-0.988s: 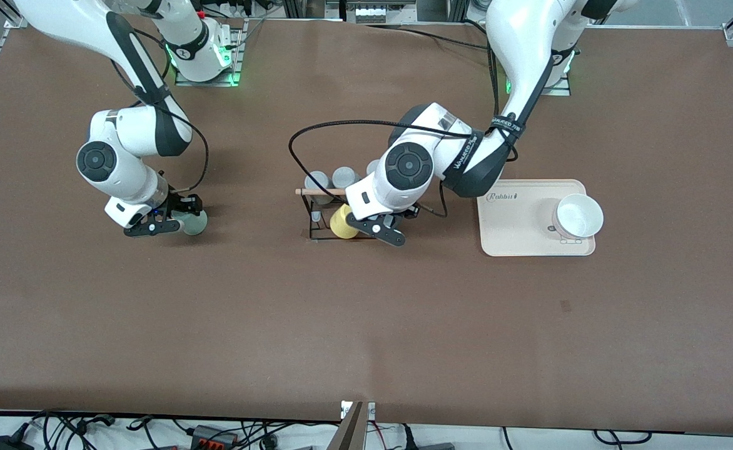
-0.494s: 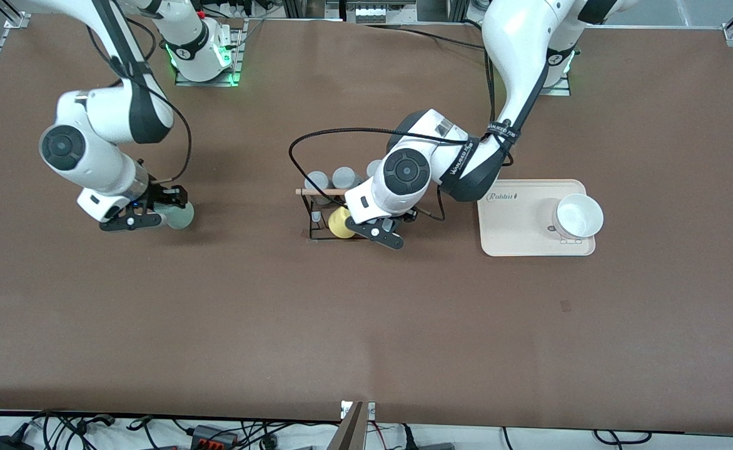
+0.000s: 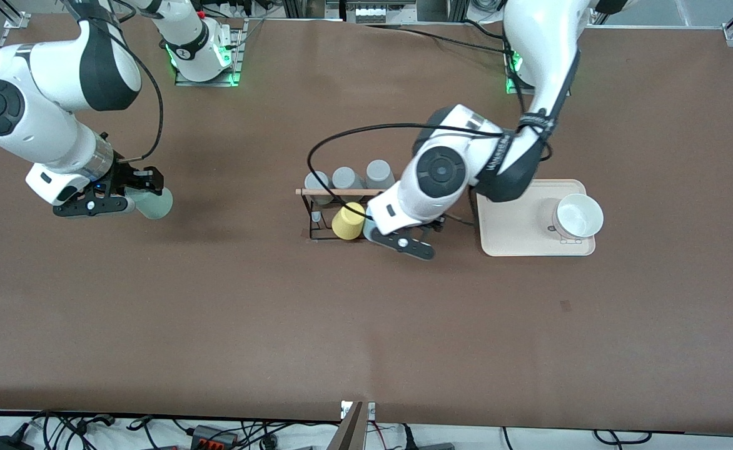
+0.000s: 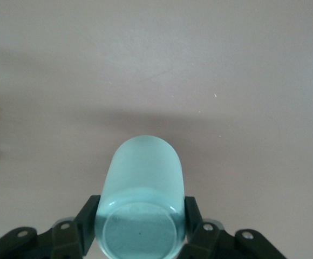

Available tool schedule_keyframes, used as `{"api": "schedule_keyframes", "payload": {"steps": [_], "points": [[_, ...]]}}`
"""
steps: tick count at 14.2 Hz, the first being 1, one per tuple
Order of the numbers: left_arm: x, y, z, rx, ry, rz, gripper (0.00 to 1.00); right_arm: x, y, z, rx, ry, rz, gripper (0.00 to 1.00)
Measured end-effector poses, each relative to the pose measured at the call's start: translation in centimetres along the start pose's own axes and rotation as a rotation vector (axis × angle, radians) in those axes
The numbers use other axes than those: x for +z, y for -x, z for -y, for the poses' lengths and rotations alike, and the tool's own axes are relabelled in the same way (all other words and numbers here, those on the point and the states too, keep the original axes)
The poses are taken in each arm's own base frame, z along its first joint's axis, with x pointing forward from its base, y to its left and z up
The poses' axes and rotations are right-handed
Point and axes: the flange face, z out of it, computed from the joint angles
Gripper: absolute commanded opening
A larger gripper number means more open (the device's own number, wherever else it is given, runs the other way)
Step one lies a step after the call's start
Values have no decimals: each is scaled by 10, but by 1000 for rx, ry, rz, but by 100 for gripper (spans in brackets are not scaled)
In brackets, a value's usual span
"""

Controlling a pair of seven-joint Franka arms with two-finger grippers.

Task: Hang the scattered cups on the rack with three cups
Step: 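Withdraw the left gripper while the right gripper carries the teal cup to the rack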

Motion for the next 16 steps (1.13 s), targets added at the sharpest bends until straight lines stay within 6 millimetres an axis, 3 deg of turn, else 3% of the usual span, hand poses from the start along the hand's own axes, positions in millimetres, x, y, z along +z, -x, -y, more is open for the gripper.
{"api": "schedule_keyframes", "payload": {"steps": [3,7,9,11,13,16], "points": [[-50,0,78,-121,-60,-4,100,-25,-2,68,99,-41,-26,26],[-110,10,192,-285,-74,-39,100,-43,-4,169,212,-98,-48,26],[-134,21,254,-336,-59,-56,100,-40,-5,218,239,-103,-51,26],[-156,36,312,-339,-47,-74,100,-24,-7,265,247,-105,-55,26],[-172,51,342,-331,-38,-71,100,-4,-10,295,255,-113,-72,28],[-189,71,350,-327,-60,-68,100,16,-15,306,252,-110,-71,28]]}}
